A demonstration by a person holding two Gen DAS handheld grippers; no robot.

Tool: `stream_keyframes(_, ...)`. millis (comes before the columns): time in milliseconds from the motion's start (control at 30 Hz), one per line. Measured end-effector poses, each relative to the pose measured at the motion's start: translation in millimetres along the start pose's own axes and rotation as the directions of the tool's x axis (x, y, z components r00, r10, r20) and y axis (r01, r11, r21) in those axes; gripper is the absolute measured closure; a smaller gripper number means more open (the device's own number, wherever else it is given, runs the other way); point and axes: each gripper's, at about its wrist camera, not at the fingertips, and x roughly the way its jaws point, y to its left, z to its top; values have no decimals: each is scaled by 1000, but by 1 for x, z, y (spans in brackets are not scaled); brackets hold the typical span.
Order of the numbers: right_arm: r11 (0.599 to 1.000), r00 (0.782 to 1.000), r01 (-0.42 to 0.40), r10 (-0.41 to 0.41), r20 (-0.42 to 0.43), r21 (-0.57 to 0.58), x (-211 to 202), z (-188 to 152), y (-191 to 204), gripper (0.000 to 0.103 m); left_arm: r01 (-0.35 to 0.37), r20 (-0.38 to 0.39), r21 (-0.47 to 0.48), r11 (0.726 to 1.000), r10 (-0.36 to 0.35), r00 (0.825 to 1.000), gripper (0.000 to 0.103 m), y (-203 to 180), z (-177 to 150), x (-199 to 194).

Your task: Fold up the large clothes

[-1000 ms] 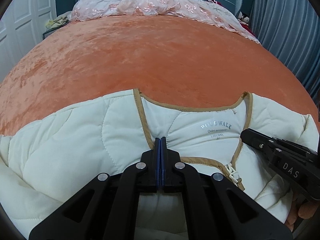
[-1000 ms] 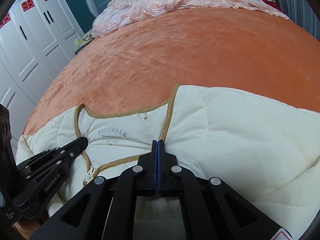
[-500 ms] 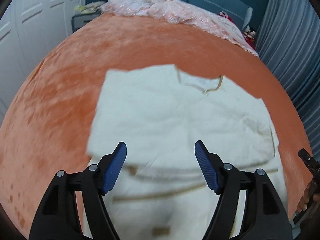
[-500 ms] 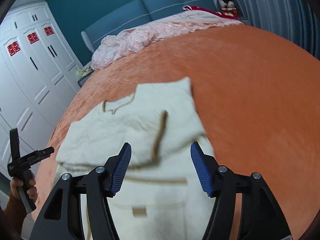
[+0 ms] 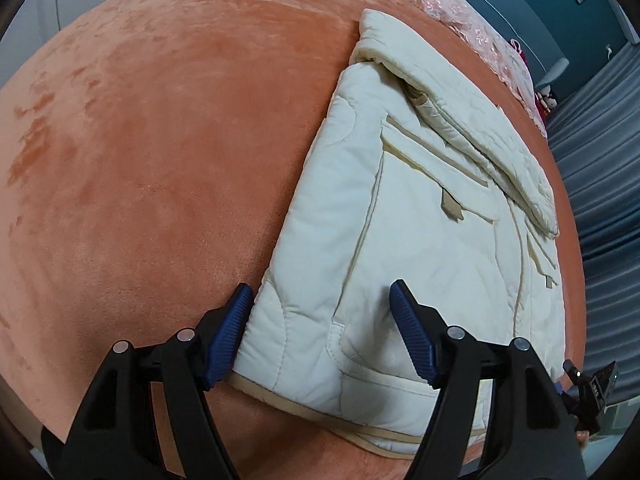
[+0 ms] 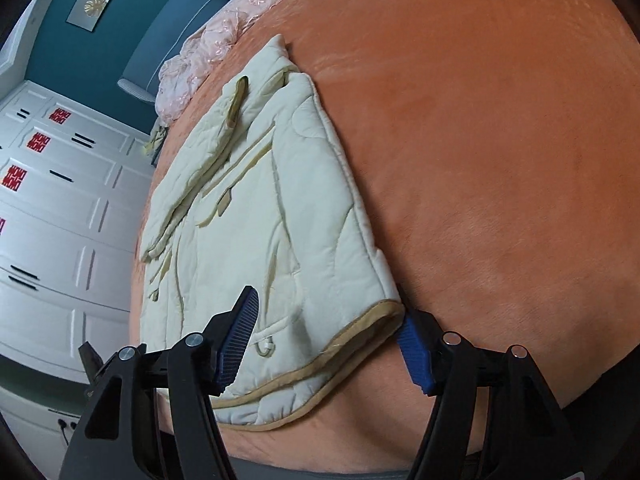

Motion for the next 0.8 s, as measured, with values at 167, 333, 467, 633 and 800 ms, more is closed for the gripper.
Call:
stream_keyframes(167,1000,1000,1,-1,13,-1,6,-4,17,80,31,-5,-74,997,-32,999,81,0,4,4)
stream_keyframes(333,997,999,43,-41,34,-66,-18,-2,37,95,52,21,-35,998,-52,998,93,-12,0,-25)
stream_keyframes(467,981,997,75,-75,5,-177,-43,-9,53,95,37,41,57,998,-40,998,95,-30,-7,-60)
stream_keyframes(633,940,984,120,-155,-86,-320,-82,-36,58,95,27,10,123,992,-28,1000,96,-27,-38,-101)
stream_keyframes(800,886,928,141,-273,-252,-441,-129,-89,55,95,-3,-120,182,983,25,992,96,-4,-96,-147)
